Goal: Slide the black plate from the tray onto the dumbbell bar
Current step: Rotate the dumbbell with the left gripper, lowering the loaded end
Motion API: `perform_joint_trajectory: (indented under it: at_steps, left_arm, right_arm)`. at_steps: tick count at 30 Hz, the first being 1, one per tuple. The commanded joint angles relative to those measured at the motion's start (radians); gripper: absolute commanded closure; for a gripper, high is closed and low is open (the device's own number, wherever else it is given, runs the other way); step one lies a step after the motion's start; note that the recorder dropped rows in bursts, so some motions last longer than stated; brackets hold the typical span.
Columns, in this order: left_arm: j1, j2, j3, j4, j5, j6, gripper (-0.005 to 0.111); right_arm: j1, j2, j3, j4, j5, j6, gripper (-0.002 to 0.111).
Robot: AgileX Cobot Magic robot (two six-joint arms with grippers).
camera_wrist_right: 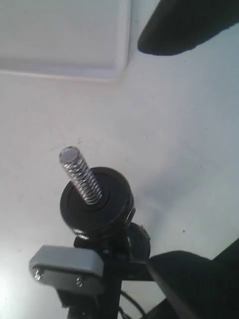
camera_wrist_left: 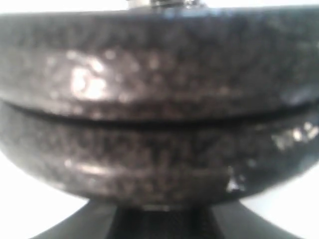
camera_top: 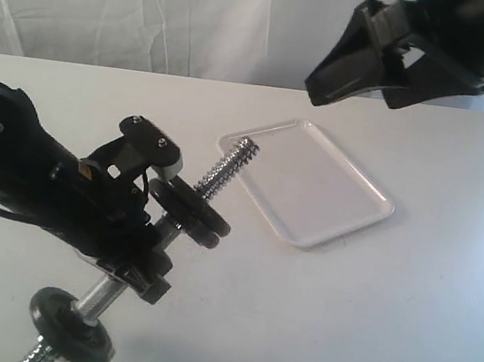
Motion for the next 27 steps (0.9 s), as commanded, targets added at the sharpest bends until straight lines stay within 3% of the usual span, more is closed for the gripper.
perform_joint_trajectory:
  at_steps: [1,7,27]
  left_arm:
    - [0.004,-0.053,-0.067,-0.105,-0.572,-0.004,0.107]
    - [0.004,0.005,-0.067,-0.187,-0.598,-0.002,0.107]
    - [0.004,0.085,-0.068,-0.583,-0.882,0.003,0.107]
  right_arm:
    - [-0.008,-0.026,-0.006,-0.052,0.002,0.037,0.003]
    - [-0.008,-0.026,0.009,-0.082,0.002,0.103,0.003]
    - [-0.008,-0.026,0.011,-0.123,0.002,0.127,0.003]
